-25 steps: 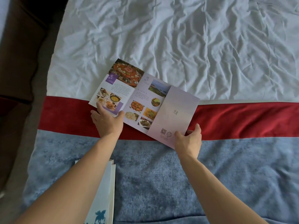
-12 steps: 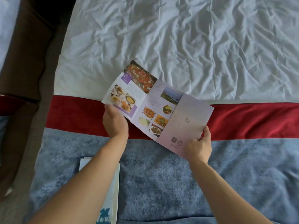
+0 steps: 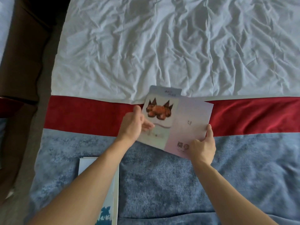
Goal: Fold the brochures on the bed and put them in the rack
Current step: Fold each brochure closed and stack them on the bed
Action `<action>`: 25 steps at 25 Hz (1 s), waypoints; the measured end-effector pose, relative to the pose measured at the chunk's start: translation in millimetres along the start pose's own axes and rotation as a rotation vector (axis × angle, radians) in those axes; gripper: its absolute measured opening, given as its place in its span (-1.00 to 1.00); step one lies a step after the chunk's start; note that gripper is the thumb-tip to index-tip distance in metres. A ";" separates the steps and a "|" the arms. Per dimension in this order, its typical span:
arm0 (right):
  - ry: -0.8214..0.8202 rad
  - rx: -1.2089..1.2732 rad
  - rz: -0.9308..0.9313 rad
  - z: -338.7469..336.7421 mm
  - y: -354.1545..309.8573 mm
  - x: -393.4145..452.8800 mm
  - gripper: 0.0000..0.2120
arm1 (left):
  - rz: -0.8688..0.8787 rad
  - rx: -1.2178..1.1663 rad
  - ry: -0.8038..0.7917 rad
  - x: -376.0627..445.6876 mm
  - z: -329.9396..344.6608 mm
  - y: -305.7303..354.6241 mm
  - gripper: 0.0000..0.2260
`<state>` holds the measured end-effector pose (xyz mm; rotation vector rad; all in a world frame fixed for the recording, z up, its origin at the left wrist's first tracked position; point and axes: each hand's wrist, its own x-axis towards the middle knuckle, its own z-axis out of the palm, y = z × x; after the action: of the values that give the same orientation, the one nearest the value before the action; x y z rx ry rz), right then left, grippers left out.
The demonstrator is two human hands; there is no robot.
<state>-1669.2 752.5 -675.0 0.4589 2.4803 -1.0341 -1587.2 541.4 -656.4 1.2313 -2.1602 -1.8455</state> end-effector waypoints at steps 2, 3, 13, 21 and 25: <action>-0.002 -0.027 -0.033 -0.3 3.2 -2.1 -0.18 | 0.058 0.264 -0.040 -3.8 8.0 -11.8 -0.51; -0.003 -0.041 -0.051 -0.7 5.3 -2.8 -0.19 | 0.124 0.400 0.050 -3.1 10.1 -17.6 -0.69; -0.029 0.069 -0.076 -14.9 6.7 -7.6 -0.26 | -0.191 0.218 0.231 -5.5 28.1 -29.2 -0.40; -0.104 0.197 0.066 -34.9 13.2 -13.8 -0.40 | -0.347 -0.054 0.225 -42.8 35.8 -24.4 -0.65; -0.241 0.121 0.085 -49.6 27.1 -21.3 -0.32 | -0.494 -0.343 0.164 -67.0 33.8 -25.9 -0.68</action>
<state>-1651.0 803.8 -648.8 0.4432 2.1777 -1.1374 -1544.9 608.4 -658.6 1.8603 -1.4599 -2.0681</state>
